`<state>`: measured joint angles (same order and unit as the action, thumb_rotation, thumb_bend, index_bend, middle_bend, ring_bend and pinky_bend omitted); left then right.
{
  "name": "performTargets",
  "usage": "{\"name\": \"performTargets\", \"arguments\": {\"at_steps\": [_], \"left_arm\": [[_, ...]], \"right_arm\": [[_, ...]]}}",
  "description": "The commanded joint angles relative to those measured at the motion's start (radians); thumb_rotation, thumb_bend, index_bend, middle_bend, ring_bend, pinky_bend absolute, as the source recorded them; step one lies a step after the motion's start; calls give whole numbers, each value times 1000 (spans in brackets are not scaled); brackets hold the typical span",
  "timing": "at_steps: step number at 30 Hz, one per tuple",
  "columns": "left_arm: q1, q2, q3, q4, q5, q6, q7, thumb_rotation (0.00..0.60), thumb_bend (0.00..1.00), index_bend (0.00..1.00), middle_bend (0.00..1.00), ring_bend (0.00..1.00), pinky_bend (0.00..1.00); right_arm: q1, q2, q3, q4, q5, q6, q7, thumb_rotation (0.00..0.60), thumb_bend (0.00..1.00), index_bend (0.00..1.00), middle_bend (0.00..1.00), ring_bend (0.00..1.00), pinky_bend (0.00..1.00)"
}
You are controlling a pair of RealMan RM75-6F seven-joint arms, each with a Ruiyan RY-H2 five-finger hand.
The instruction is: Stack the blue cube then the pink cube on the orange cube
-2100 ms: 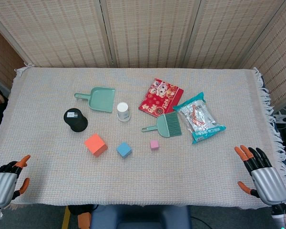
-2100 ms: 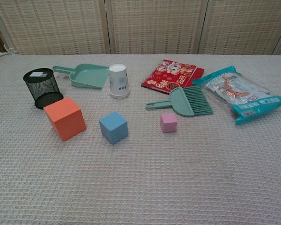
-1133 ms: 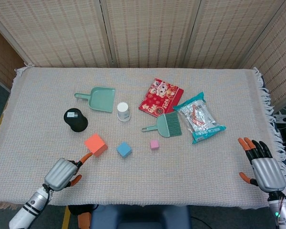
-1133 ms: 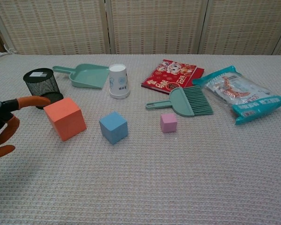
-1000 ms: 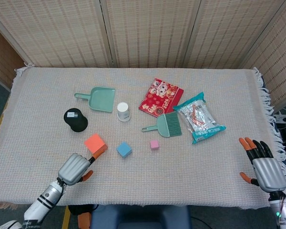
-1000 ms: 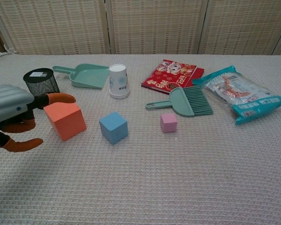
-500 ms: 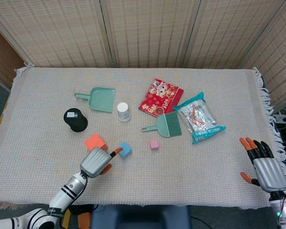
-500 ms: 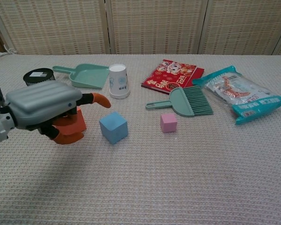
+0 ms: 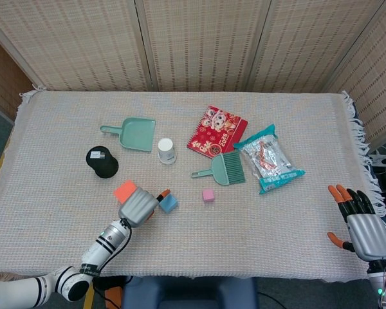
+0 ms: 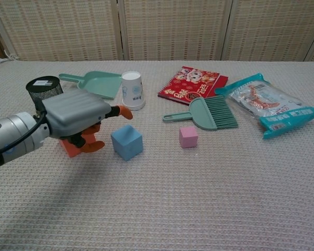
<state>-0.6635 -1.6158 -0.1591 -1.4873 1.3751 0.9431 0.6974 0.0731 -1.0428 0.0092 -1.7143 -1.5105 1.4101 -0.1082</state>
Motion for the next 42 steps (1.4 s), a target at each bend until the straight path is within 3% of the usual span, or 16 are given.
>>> {"name": "performTargets", "arguments": {"at_steps": [1, 15, 33, 42], "left_arm": [[-16, -16, 4, 15, -30, -11, 23, 600, 366, 174, 1000, 1000, 1000], [-66, -92, 43, 142, 34, 31, 0, 600, 364, 221, 1000, 1000, 1000], [-98, -140, 86, 268, 164, 102, -223, 600, 363, 430, 1000, 1000, 1000], [-80, -75, 76, 157, 139, 117, -263, 600, 363, 455, 1000, 1000, 1000]], "right_arm": [[-1, 1, 0, 0, 0, 1, 1, 600, 95, 0, 0, 0, 0], [-6, 12, -2, -1, -6, 10, 21, 600, 94, 0, 0, 0, 0], [-8, 16, -8, -5, -14, 10, 20, 600, 94, 0, 0, 0, 0], [-7, 12, -9, -6, -16, 8, 11, 600, 95, 0, 0, 0, 0]]}}
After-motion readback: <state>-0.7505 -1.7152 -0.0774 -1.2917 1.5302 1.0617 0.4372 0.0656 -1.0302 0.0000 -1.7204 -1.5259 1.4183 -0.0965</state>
